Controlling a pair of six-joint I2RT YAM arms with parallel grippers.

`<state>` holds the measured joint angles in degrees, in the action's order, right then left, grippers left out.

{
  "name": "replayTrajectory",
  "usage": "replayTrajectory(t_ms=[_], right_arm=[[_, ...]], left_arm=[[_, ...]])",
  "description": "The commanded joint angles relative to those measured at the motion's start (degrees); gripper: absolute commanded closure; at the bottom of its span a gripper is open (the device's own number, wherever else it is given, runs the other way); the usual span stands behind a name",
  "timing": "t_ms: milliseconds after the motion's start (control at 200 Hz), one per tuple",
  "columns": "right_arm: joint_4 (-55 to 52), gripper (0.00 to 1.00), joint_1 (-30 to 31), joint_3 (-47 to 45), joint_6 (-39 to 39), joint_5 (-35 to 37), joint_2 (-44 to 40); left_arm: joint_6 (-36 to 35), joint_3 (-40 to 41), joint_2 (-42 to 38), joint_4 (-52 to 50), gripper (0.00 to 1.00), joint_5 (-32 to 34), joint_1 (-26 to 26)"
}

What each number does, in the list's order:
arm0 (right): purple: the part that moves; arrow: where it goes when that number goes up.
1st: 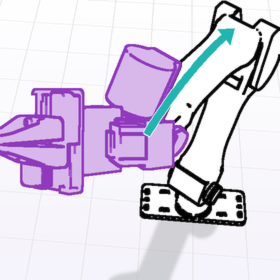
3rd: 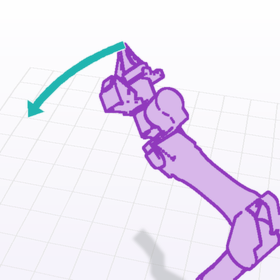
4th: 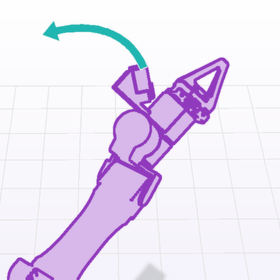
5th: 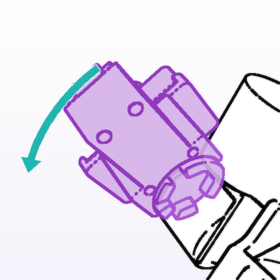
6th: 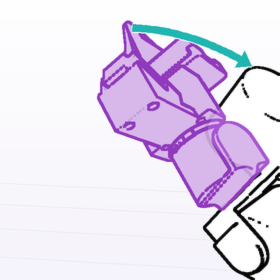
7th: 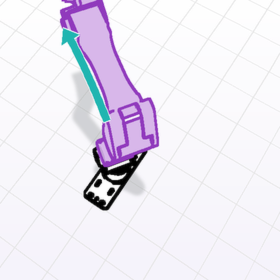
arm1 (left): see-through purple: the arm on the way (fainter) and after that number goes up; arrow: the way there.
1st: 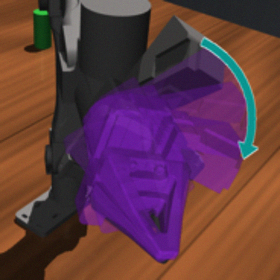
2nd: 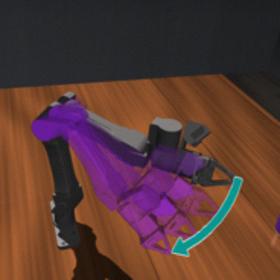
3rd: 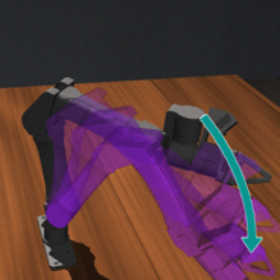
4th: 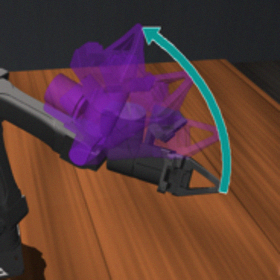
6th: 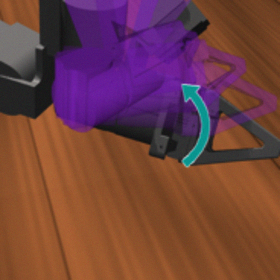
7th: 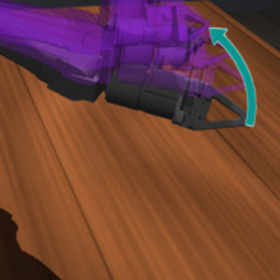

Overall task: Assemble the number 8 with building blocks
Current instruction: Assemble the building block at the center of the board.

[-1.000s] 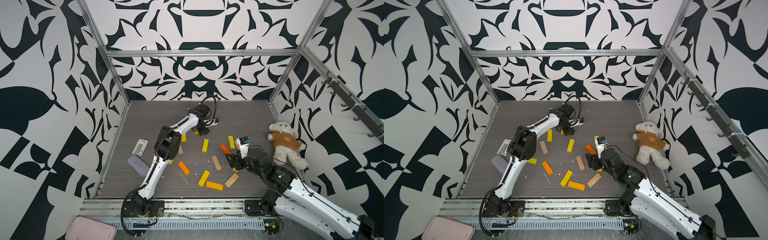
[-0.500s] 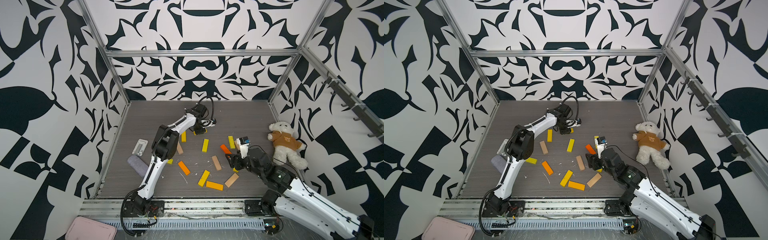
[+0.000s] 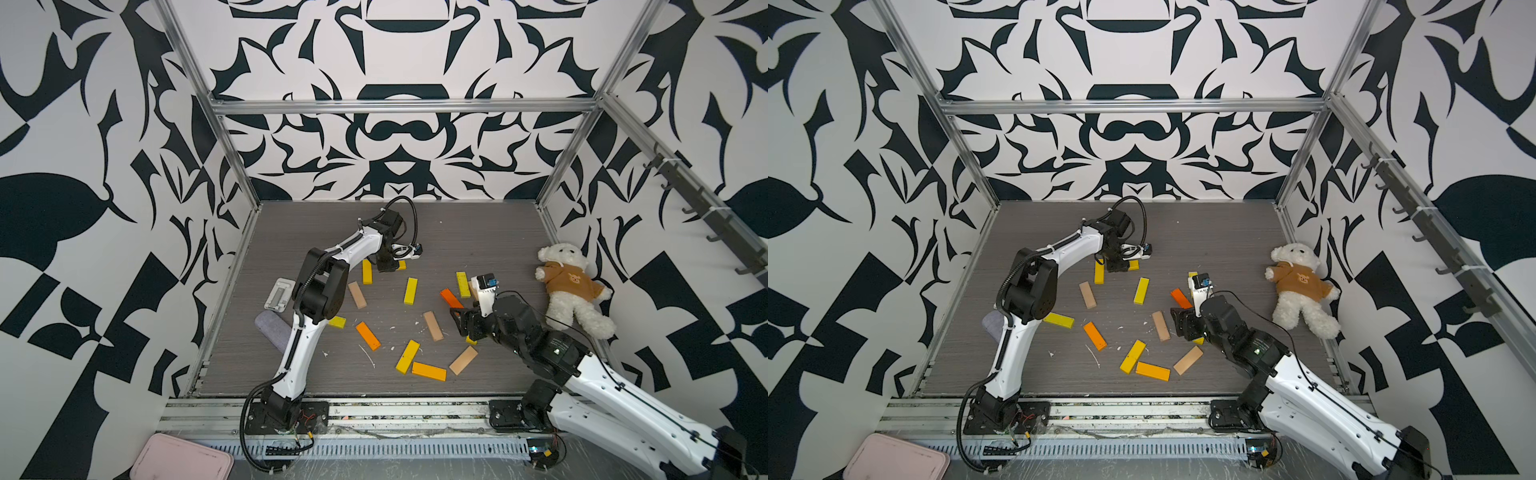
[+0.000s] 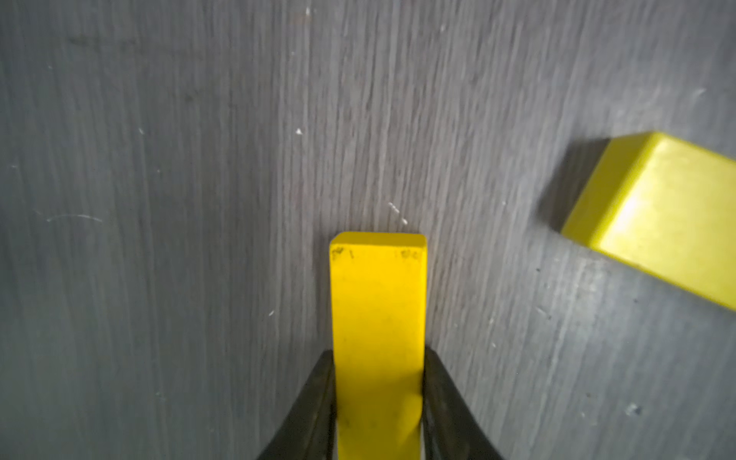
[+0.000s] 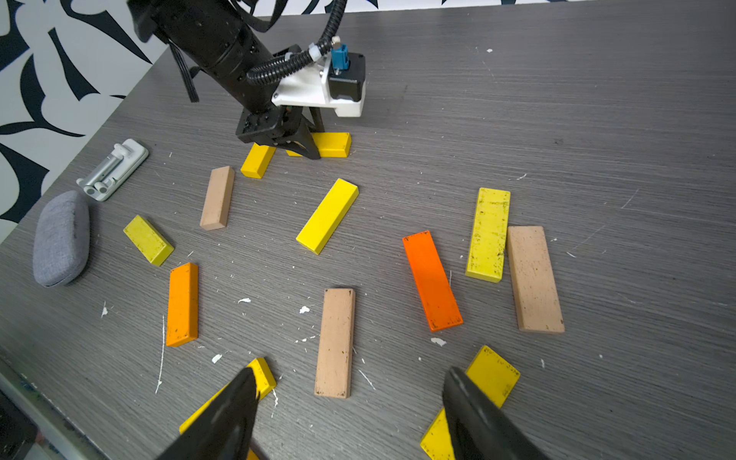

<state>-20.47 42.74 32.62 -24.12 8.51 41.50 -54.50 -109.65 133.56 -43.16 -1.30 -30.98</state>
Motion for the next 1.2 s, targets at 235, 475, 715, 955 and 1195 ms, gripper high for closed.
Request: replayTrajectory(t_ms=[235,475,715,955,1195], right_arm=[[1.3,0.24,0.2,2.1,-0.5,-0.1,0.1],[1.2,0.24,0.2,1.9,-0.7,0.2,0.0],[1.6,0.24,0.2,1.8,-0.8,-0.1,0.3],[1.6,0.24,0.3,1.7,-1.1,-0.1,0.1],[1.7,0.24,0.2,1.9,-1.0,-0.3,0.3]], left_arm=[[-3.5,0.7,-0.3,-2.5,0.68,0.8,1.6],[-4.1,2.0,-0.8,-2.7,0.68,1.1,2.0],[-4.8,2.9,-1.6,-2.8,0.68,1.3,2.6],[-5.2,4.1,-2.6,-2.2,0.68,1.4,3.2],[-5.5,4.5,-2.8,-1.7,0.66,1.8,3.6]])
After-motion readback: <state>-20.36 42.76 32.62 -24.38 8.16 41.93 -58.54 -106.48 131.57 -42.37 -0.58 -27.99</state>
